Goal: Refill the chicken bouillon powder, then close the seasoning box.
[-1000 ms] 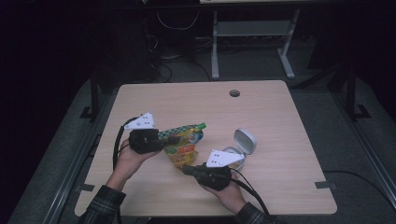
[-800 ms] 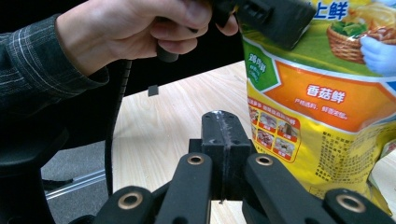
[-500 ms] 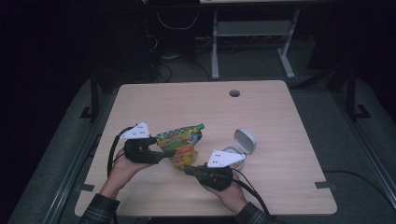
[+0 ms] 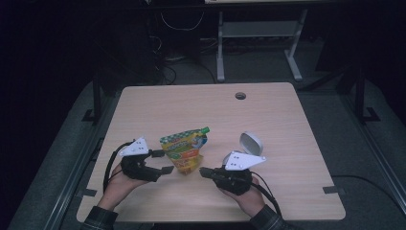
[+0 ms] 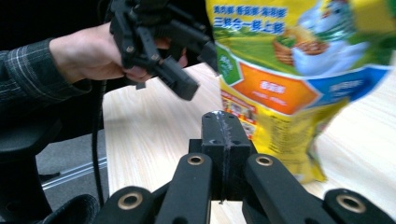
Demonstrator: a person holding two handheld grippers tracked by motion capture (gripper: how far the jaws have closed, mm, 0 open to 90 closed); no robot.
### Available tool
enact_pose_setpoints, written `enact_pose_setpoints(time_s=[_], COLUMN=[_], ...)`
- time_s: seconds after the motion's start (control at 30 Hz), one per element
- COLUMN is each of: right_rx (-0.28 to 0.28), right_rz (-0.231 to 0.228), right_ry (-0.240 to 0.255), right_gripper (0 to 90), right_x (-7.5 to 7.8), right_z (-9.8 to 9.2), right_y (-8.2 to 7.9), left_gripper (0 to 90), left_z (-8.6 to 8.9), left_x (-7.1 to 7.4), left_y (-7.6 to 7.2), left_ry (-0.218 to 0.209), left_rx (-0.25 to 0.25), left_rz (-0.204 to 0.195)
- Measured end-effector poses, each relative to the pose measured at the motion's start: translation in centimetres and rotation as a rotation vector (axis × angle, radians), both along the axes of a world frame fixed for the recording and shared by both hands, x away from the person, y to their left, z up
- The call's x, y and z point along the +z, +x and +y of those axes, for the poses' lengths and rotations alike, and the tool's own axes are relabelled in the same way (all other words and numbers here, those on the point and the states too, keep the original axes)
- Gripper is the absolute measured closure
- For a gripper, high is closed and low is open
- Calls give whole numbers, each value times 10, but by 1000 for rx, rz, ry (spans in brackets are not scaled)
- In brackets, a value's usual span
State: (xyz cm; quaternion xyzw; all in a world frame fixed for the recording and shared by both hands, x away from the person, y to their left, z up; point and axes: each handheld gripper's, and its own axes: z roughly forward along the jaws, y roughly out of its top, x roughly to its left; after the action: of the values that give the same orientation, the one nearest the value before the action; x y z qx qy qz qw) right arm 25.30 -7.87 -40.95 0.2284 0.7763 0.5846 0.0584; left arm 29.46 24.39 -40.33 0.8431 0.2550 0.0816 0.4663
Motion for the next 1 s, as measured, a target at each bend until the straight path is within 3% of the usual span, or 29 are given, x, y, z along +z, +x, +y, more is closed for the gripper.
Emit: enact_pose_setpoints(time_s=[0.43,0.47,0.67,1.0], right_rx=[-74,-94,-141,-178], right_rz=[-12,-12,-8,15], right_ry=[-29,-41,-50,-63], right_gripper=[899,900,899,900], right_x=[9,9,8,3], right_z=[-41,-51,-75,-119], right_y=[2,2,2,-2], left_gripper=[248,248,244,229], left_z=[9,12,17,17], left_x=[-21,-24,-30,-36], left_y=[-13,-15,-17,-15], left_ry=[30,30,36,50], left_rx=[23,30,45,47], left_rz=[24,31,40,34])
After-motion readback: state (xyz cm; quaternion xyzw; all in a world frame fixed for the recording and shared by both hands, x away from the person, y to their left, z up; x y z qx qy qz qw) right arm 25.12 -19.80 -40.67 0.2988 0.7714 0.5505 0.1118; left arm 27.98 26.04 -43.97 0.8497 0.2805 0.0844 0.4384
